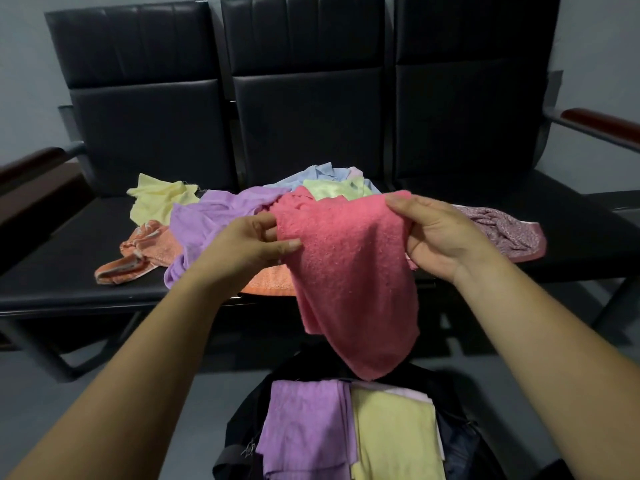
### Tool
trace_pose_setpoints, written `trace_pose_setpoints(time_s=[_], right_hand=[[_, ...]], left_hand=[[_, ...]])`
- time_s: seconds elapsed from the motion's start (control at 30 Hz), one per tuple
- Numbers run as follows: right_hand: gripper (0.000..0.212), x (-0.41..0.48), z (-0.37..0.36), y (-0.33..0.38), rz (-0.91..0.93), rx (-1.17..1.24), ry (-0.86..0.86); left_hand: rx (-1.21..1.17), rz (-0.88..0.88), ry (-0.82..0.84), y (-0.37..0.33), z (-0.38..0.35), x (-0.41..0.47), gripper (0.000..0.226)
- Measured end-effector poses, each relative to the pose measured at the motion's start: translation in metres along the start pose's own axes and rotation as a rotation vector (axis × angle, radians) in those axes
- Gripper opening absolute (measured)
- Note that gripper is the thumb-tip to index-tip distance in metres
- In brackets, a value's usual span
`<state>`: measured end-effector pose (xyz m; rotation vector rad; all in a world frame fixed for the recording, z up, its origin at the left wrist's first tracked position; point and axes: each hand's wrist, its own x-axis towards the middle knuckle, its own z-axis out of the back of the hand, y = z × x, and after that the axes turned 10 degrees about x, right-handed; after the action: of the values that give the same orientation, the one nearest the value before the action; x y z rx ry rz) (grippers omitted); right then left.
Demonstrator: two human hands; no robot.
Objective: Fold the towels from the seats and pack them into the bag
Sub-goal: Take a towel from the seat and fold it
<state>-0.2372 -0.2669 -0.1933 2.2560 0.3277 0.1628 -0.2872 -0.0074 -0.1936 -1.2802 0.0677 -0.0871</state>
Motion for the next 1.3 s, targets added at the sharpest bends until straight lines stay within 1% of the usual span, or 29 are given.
trace_pose_setpoints(time_s=[0.03, 0.07, 0.13, 0.2, 0.27, 0.37, 0.43, 0.47, 0.53, 0.57, 0.63, 0.7, 0.8, 0.87, 0.9, 0.97, 1.0, 1.07, 1.13, 1.17, 1.23, 1.3], right_hand=[[0.036, -0.001, 0.0, 0.003, -0.009, -0.027, 0.034], [0.036, -0.003, 0.001, 0.005, -0.016, -0.075, 0.054], [0.023, -0.004, 0.004, 0.007, 0.003, -0.163, 0.041], [0.015, -0.003, 0.009, 0.008, 0.047, -0.212, -0.002], [0.011, -0.004, 0.011, 0.009, 0.051, -0.268, -0.003], [0.012, -0.004, 0.015, 0.009, 0.016, -0.33, -0.013], [0.013, -0.002, 0.015, 0.007, -0.017, -0.297, -0.037], [0.015, -0.001, 0.014, 0.005, -0.038, -0.244, -0.045], [0.019, 0.0, 0.011, 0.003, -0.088, -0.085, -0.036], [0.018, 0.0, 0.01, 0.003, -0.109, -0.012, -0.016], [0.016, -0.002, 0.01, 0.005, -0.137, 0.045, 0.049], [0.02, -0.004, 0.009, 0.007, -0.14, -0.035, 0.099], [0.032, -0.004, 0.011, 0.005, -0.111, -0.23, 0.051], [0.029, -0.003, 0.014, 0.004, -0.072, -0.316, -0.006], [0.025, -0.003, 0.015, 0.004, -0.057, -0.332, -0.022], [0.018, -0.003, 0.015, 0.004, -0.044, -0.303, -0.051], [0.016, -0.001, 0.014, 0.003, -0.039, -0.256, -0.063], [0.014, -0.001, 0.012, 0.003, -0.04, -0.115, -0.075], [0.013, -0.002, 0.011, 0.007, -0.05, 0.0, -0.025], [0.015, -0.003, 0.01, 0.009, -0.05, 0.011, 0.02], [0.025, -0.004, 0.009, 0.01, -0.025, -0.055, 0.068], [0.031, -0.004, 0.011, 0.009, 0.017, -0.11, 0.02]], left_hand=[[0.051, -0.009, -0.054, -0.001, -0.001, 0.001, 0.039], [0.087, -0.018, -0.106, 0.0, -0.002, 0.002, 0.033], [0.105, -0.022, -0.175, 0.001, -0.003, 0.004, 0.024], [0.094, -0.009, -0.189, 0.002, -0.004, 0.006, 0.017], [0.026, 0.026, -0.188, 0.0, -0.005, 0.006, 0.017], [-0.116, 0.08, -0.189, -0.005, -0.009, 0.005, 0.019], [-0.171, 0.091, -0.178, -0.007, -0.011, 0.005, 0.016], [-0.203, 0.083, -0.146, -0.007, -0.012, 0.005, 0.019], [-0.246, 0.048, -0.043, -0.008, -0.01, 0.002, 0.035], [-0.23, 0.021, -0.019, -0.008, -0.009, 0.002, 0.042], [-0.165, -0.014, -0.072, -0.007, -0.006, 0.002, 0.045], [-0.113, -0.015, -0.172, -0.004, -0.003, 0.004, 0.039], [0.015, 0.005, -0.241, 0.0, -0.002, 0.005, 0.025], [0.108, -0.004, -0.269, 0.001, -0.002, 0.005, 0.02], [0.128, -0.007, -0.279, 0.001, -0.003, 0.005, 0.022], [0.098, -0.003, -0.269, -0.001, -0.005, 0.003, 0.034], [0.043, 0.002, -0.247, -0.003, -0.006, 0.003, 0.039], [-0.121, -0.014, -0.18, -0.005, -0.007, 0.002, 0.036], [-0.229, -0.064, -0.129, -0.006, -0.006, 0.003, 0.031], [-0.211, -0.086, -0.129, -0.007, -0.006, 0.003, 0.032], [-0.066, -0.109, -0.193, -0.006, -0.006, 0.001, 0.028], [0.072, -0.113, -0.278, -0.003, -0.006, 0.002, 0.013]])
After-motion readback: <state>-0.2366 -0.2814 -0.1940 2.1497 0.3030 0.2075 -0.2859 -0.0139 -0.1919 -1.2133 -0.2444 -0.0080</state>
